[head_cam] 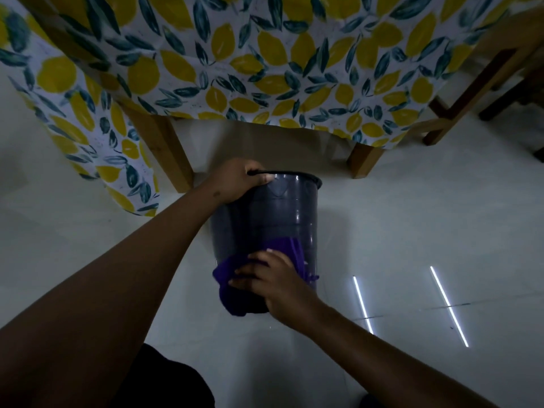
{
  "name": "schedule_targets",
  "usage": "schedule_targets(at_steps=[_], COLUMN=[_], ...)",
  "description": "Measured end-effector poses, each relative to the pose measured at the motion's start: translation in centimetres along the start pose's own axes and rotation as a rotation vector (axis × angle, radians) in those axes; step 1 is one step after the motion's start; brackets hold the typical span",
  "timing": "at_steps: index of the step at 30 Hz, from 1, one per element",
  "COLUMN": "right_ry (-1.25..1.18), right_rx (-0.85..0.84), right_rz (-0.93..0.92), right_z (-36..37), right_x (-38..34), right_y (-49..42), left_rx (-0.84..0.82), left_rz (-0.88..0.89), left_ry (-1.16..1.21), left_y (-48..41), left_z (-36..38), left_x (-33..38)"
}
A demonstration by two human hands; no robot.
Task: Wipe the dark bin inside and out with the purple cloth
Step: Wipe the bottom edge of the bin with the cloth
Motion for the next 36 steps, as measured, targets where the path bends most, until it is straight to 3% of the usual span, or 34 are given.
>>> schedule_targets(at_steps=[7, 11, 14, 17, 20, 25, 30, 36], right_ry=[-0.223, -0.432, -0.449, -0.378, -0.242, -0.032, -0.205, -0.248], right_rx=[-0.127, 0.154, 0.435, 0.657, 0.748, 0.601, 0.373, 0.388], right_rz=[0.019, 0.234, 0.441, 0.474, 0.416, 0.41, 0.601, 0.658], right_z=[-1.6, -8.3, -14.9, -21.0, -24.7, -22.8, -18.7, -18.8], right_x=[0.2, 4.6, 9.2, 11.4, 13.0, 18.2, 22.0, 22.1], right_y=[-1.1, -1.4, -1.1, -0.8, -1.4, -2.5, -1.3, 1.7], left_rx=[0.072, 0.096, 0.132, 0.169, 0.167, 0.108, -0.026, -0.292], left_rz=[0.016, 0.086, 0.097, 0.102, 0.177, 0.278, 0.22, 0.113], left_ry=[-0.021, -0.048, -0.052, -0.043, -0.066, -0.112, -0.055, -0.077], left_y=[-0.3, -0.5, -0.7, -0.6, -0.2, 0.4, 0.8, 1.9], left_z=[-1.0, -1.4, -1.6, -1.6, -0.9, 0.5, 1.2, 2.4], left_x=[0.4, 2.2, 2.9, 3.5, 5.1, 6.3, 5.4, 3.3])
Point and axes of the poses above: each hand's wrist, its own y-axis away from the middle knuckle, its own z-axis out of the palm, x = y × z, the point moved 10 cm from there along -y, towards the middle knuckle
